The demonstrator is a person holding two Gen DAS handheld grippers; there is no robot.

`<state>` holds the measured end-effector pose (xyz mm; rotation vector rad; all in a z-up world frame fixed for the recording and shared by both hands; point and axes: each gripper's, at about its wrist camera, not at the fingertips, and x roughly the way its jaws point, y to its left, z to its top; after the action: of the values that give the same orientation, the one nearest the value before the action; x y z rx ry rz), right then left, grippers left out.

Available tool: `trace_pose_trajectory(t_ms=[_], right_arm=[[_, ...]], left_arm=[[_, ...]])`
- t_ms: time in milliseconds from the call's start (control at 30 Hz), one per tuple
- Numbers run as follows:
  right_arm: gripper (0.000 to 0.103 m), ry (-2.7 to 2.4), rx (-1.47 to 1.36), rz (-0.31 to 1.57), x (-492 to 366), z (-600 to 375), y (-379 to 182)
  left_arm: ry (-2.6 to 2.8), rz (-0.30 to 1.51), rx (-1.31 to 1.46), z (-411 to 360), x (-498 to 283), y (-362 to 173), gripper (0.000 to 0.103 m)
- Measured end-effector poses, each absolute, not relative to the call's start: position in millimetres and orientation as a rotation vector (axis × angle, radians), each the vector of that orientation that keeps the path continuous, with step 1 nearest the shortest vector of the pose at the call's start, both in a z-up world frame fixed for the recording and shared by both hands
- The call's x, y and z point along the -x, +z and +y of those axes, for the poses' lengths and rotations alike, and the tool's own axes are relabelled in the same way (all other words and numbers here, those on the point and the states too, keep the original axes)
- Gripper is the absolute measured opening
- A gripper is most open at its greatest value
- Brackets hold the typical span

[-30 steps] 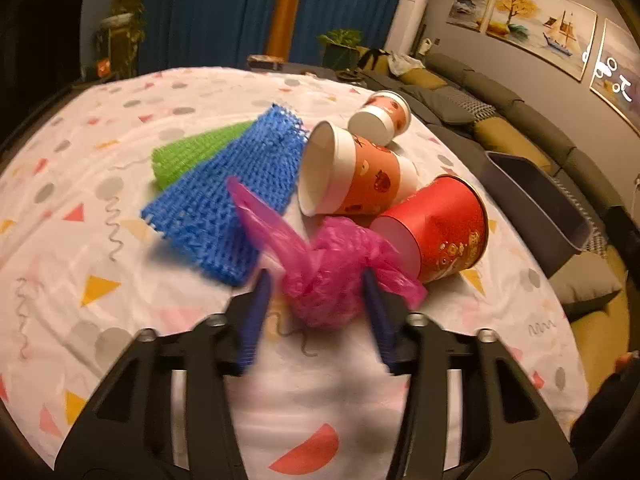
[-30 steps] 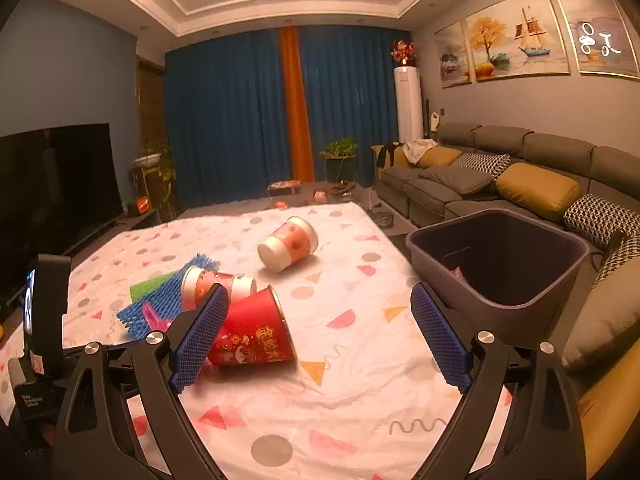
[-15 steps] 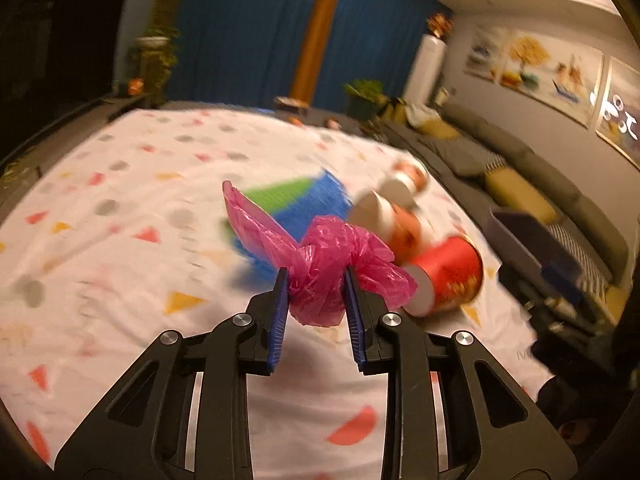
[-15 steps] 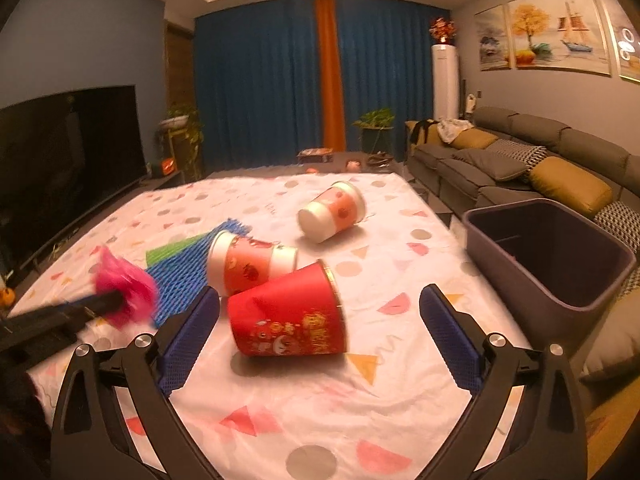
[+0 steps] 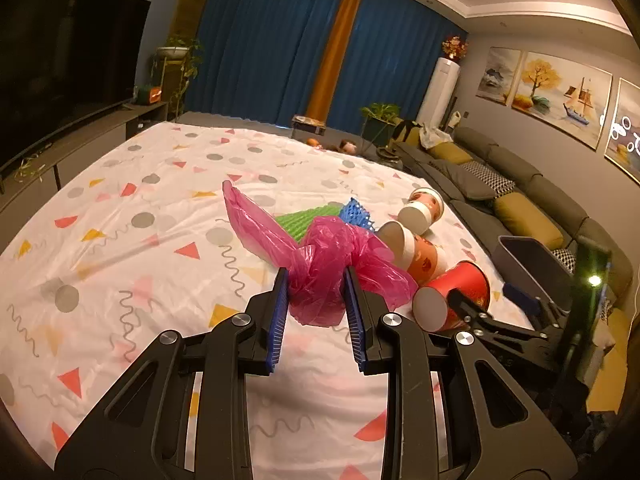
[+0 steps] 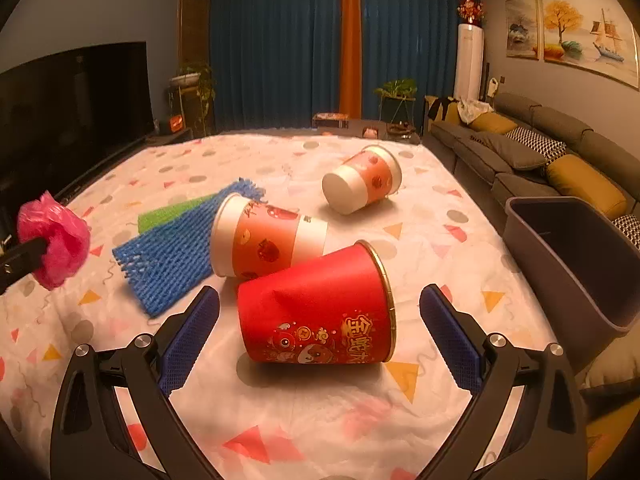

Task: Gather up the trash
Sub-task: 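Grasp the large red gold-rimmed cup with the right tool while the left tool holds the pink bag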

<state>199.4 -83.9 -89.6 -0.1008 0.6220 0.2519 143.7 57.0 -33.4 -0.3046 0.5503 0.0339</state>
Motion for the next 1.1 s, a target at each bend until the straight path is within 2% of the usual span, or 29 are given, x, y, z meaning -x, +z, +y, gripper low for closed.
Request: trace_pose_trajectory(t_ms=[333, 467, 1100], right_arm=[[0.096, 0.260, 0.111, 0.697, -218, -79, -100], [0.086, 0.262, 0.115, 0.722, -221, -78, -103], [0.085, 0.271, 0.046, 0.599, -177, -102, -75]], left_arm=[[0.019, 0.548, 0.314, 62, -146, -33, 0.026], [0.020, 0.551, 0.322, 63, -147, -35, 0.026], [0.025, 0.546, 0.313, 62, -143, -32, 0.026]])
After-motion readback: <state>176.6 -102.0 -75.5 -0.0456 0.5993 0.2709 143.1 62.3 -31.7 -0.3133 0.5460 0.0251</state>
